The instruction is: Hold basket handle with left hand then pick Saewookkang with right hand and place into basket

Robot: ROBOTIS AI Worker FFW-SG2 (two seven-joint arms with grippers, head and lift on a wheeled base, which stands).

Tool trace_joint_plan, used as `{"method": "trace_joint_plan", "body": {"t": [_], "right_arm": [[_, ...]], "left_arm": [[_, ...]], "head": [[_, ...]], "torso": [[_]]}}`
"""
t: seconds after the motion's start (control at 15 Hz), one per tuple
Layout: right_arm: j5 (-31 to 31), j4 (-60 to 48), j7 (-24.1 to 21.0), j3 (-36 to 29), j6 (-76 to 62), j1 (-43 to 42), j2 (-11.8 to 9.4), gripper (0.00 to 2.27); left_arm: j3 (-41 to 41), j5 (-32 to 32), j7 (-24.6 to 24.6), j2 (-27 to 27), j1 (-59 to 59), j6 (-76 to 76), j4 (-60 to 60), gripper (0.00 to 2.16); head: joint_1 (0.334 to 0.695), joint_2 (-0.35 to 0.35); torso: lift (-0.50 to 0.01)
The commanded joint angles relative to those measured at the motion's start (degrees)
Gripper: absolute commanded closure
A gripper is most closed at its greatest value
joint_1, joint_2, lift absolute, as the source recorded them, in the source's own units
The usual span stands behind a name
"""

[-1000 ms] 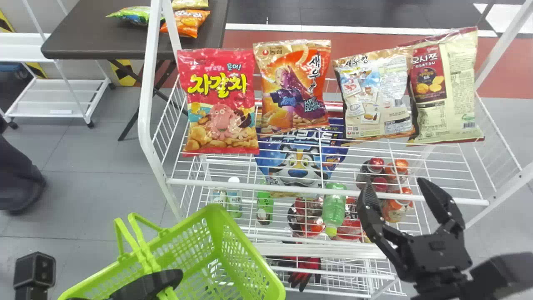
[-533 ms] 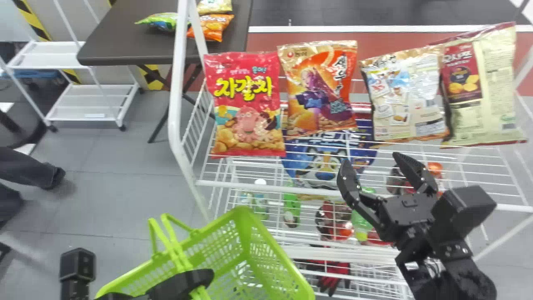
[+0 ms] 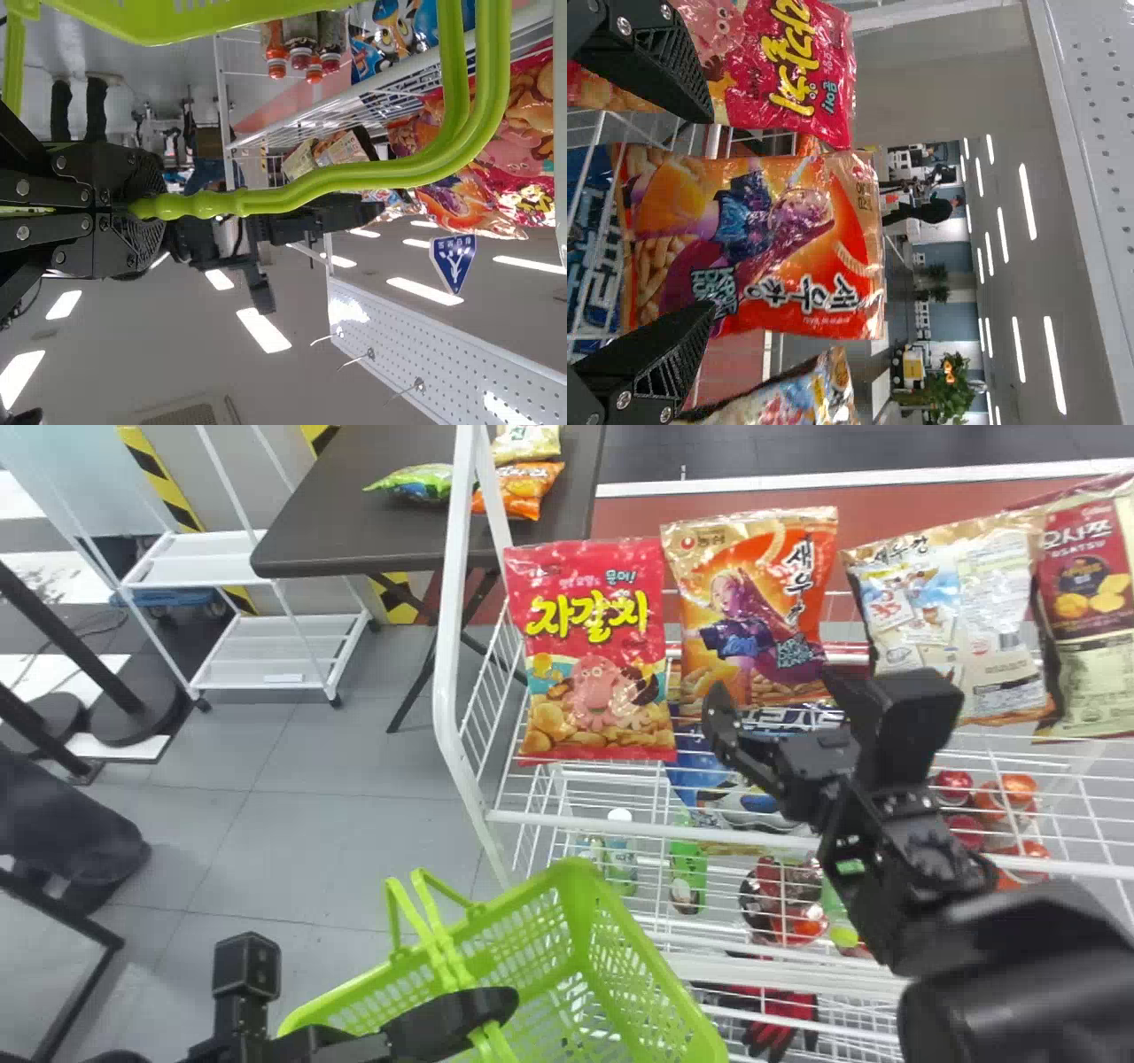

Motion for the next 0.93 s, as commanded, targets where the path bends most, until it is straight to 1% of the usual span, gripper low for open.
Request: {"method": "trace_joint_plan", "body": {"t": [0.0, 0.07, 0.27, 0.4, 0.6, 0.67, 0.73, 0.8, 0.87], "right_arm": [[0.3, 5.1, -1.9, 2.1, 2.9, -6.8, 1.0, 0.06], [0.3, 7.3, -2.9, 3.0, 3.5, -9.2, 1.2, 0.06], [0.4, 14.5, -3.8, 3.5, 3.6, -15.2, 2.8, 0.06], [0.9, 20.3, -4.2, 4.1, 4.2, -19.5, 2.8, 0.06], [2.4, 24.5, -6.0, 4.1, 4.3, -21.8, 2.8, 0.08], [2.8, 25.5, -6.6, 4.1, 5.9, -22.4, 2.8, 0.12], [3.0, 25.9, -6.5, 4.0, 7.1, -22.8, 2.8, 0.42], [3.1, 25.9, -6.1, 4.0, 7.3, -22.8, 2.8, 0.86], [3.1, 25.9, -5.9, 4.0, 7.7, -22.8, 2.8, 1.65]], "left_arm": [[0.0, -0.1, -0.6, 0.2, -0.3, 1.8, 0.3, 2.15], [0.0, -0.1, -0.6, 0.3, -0.5, 1.8, 0.6, 2.15], [0.0, -0.1, -0.6, 0.7, -0.7, 1.8, 1.2, 2.15], [0.0, -0.1, -0.6, 1.4, -1.1, 1.8, 1.6, 2.15], [-0.1, -0.1, -0.6, 1.8, -1.6, 1.8, 2.5, 2.16], [-0.2, -0.1, -0.6, 1.8, -1.6, 1.8, 2.5, 2.15], [-0.2, -0.1, -0.6, 2.0, -1.6, 1.8, 2.6, 2.15], [-0.2, -0.1, -0.6, 2.1, -1.6, 1.8, 2.7, 2.15], [-0.2, -0.1, -0.6, 2.2, -1.6, 1.8, 2.9, 2.15]], "head": [[0.695, 0.215], [0.695, 0.219], [0.695, 0.232], [0.695, 0.234], [0.695, 0.225], [0.695, 0.216], [0.695, 0.211], [0.695, 0.204], [0.695, 0.2]], "torso": [[-0.019], [-0.019], [-0.019], [-0.019], [-0.019], [-0.019], [-0.019], [-0.019], [-0.019]]}}
